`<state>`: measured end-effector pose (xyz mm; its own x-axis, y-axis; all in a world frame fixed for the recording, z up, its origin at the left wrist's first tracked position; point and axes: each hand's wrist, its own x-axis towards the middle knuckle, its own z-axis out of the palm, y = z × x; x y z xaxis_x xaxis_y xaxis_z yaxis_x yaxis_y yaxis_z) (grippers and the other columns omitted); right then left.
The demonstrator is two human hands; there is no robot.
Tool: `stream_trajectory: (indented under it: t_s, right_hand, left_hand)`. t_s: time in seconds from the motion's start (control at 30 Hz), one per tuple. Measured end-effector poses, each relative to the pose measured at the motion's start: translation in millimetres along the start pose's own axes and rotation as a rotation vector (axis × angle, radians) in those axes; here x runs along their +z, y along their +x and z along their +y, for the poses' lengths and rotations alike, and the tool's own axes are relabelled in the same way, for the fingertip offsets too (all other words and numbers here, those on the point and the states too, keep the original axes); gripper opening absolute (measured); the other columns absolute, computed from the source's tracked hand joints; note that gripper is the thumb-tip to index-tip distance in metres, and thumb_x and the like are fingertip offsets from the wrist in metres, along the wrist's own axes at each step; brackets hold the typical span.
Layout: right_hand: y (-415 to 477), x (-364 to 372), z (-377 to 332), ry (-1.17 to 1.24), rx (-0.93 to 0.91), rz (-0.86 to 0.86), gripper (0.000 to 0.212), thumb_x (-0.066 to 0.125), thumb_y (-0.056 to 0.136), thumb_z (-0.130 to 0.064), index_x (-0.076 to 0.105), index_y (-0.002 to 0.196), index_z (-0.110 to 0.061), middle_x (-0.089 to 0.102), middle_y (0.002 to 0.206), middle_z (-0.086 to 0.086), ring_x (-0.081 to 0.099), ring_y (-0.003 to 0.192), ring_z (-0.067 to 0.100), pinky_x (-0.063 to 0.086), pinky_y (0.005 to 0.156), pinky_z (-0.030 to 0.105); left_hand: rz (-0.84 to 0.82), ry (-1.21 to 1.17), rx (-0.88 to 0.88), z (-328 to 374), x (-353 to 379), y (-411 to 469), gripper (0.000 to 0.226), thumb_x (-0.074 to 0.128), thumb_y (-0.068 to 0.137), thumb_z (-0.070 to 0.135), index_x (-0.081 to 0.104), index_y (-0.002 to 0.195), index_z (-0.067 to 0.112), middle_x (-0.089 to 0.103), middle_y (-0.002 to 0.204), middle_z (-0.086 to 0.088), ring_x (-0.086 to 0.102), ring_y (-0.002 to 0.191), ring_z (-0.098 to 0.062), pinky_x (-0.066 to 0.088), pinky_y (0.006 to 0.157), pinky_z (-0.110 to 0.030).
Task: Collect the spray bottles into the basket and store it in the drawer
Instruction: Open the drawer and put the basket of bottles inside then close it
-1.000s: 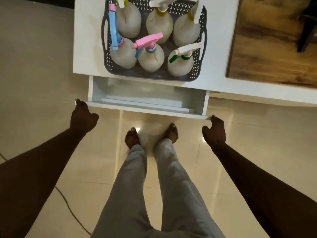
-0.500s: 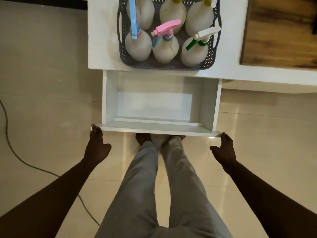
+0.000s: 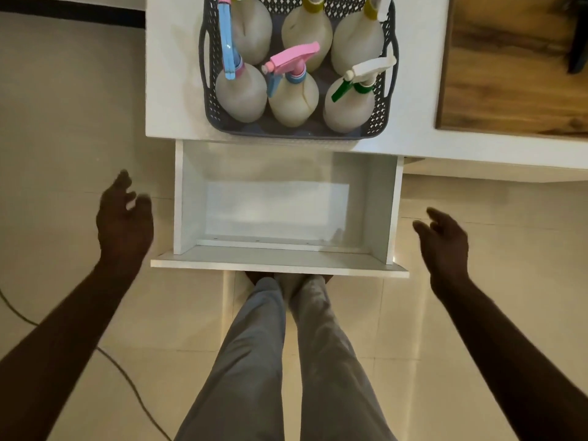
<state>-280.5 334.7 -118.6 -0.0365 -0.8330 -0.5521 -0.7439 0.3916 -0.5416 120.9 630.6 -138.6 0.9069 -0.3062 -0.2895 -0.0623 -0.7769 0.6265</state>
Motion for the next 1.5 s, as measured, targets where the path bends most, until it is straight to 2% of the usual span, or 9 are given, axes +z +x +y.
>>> stream_trajectory:
  t_s: [0.1, 0.3, 0.47, 0.83, 0.97, 1.1, 1.3, 1.43, 1.5]
  right_hand:
    - [47, 7, -78, 0.167, -0.138, -0.032, 0.043, 0.07, 0.096, -0.021, 0.067, 0.138, -0.018, 0.07, 0.136, 0.001, 0.068, 0.118, 0.016, 0.055, 0.107, 0.038]
    - [113, 48, -192, 0.48, -0.114, -0.237, 0.02, 0.065, 0.094, -0.016, 0.069, 0.113, -0.011, 0.062, 0.097, 0.005, 0.057, 0.091, 0.02, 0.052, 0.081, 0.031]
    - [127, 74, -220, 0.438, -0.035, -0.197, 0.019, 0.055, 0.091, 0.003, 0.073, 0.092, -0.001, 0.069, 0.086, 0.013, 0.066, 0.079, 0.023, 0.062, 0.086, 0.039]
    - [111, 55, -206, 0.376, -0.111, -0.217, 0.019, 0.06, 0.094, 0.003, 0.076, 0.091, -0.007, 0.073, 0.099, 0.021, 0.068, 0.086, 0.027, 0.061, 0.095, 0.043]
    - [79, 30, -185, 0.389, -0.13, -0.274, 0.019, 0.061, 0.097, -0.001, 0.079, 0.098, -0.008, 0.076, 0.11, 0.029, 0.075, 0.095, 0.031, 0.063, 0.096, 0.041]
    - [39, 11, -151, 0.386, -0.096, -0.329, 0.021, 0.062, 0.101, -0.009, 0.081, 0.099, -0.016, 0.081, 0.104, 0.016, 0.077, 0.1, 0.026, 0.063, 0.093, 0.037]
    - [-28, -5, -97, 0.397, -0.052, -0.376, 0.026, 0.062, 0.102, -0.01, 0.085, 0.098, -0.024, 0.083, 0.098, 0.006, 0.079, 0.089, 0.014, 0.059, 0.074, 0.018]
    - [-53, -3, -63, 0.371, -0.025, -0.393, 0.029, 0.062, 0.102, -0.013, 0.084, 0.103, -0.031, 0.083, 0.102, 0.003, 0.079, 0.094, 0.015, 0.06, 0.081, 0.025]
    - [-57, 2, -47, 0.354, 0.009, -0.385, 0.029, 0.061, 0.102, -0.012, 0.084, 0.103, -0.03, 0.083, 0.101, 0.002, 0.08, 0.093, 0.014, 0.057, 0.083, 0.029]
  left_hand:
    - [-0.077, -0.145, 0.087, 57, 8, 66, 0.048, 0.053, 0.104, 0.01, 0.051, 0.151, 0.012, 0.064, 0.14, -0.016, 0.065, 0.117, -0.029, 0.053, 0.108, -0.04]
    - [-0.321, -0.421, -0.094, 165, 47, 157, 0.021, 0.054, 0.1, 0.019, 0.066, 0.118, 0.018, 0.068, 0.106, -0.001, 0.066, 0.087, -0.017, 0.058, 0.091, -0.031]
    - [-0.44, -0.393, -0.204, 196, 71, 167, 0.03, 0.053, 0.102, 0.005, 0.069, 0.128, 0.003, 0.074, 0.127, -0.017, 0.075, 0.115, -0.032, 0.064, 0.092, -0.04]
    - [-0.359, -0.366, -0.178, 187, 63, 153, 0.009, 0.07, 0.097, 0.01, 0.077, 0.1, 0.006, 0.078, 0.101, -0.017, 0.078, 0.08, -0.02, 0.064, 0.069, -0.025]
    - [-0.384, -0.411, -0.123, 173, 38, 127, 0.009, 0.071, 0.096, 0.013, 0.08, 0.097, 0.011, 0.082, 0.087, -0.008, 0.08, 0.084, -0.023, 0.065, 0.076, -0.028]
    - [-0.418, -0.455, -0.111, 157, 7, 83, 0.02, 0.068, 0.097, 0.01, 0.083, 0.087, 0.016, 0.083, 0.085, -0.005, 0.081, 0.079, -0.017, 0.063, 0.071, -0.023]
    - [-0.425, -0.4, -0.175, 122, -26, 8, 0.021, 0.061, 0.102, 0.005, 0.074, 0.118, 0.002, 0.082, 0.099, -0.005, 0.08, 0.079, -0.012, 0.063, 0.07, -0.021]
    - [-0.429, -0.36, -0.224, 94, -29, -29, 0.022, 0.058, 0.103, 0.004, 0.077, 0.114, 0.009, 0.081, 0.101, -0.009, 0.078, 0.09, -0.023, 0.061, 0.086, -0.036]
    - [-0.43, -0.361, -0.25, 80, -23, -39, 0.023, 0.058, 0.103, 0.003, 0.078, 0.107, 0.015, 0.084, 0.093, -0.002, 0.08, 0.085, -0.015, 0.062, 0.081, -0.029]
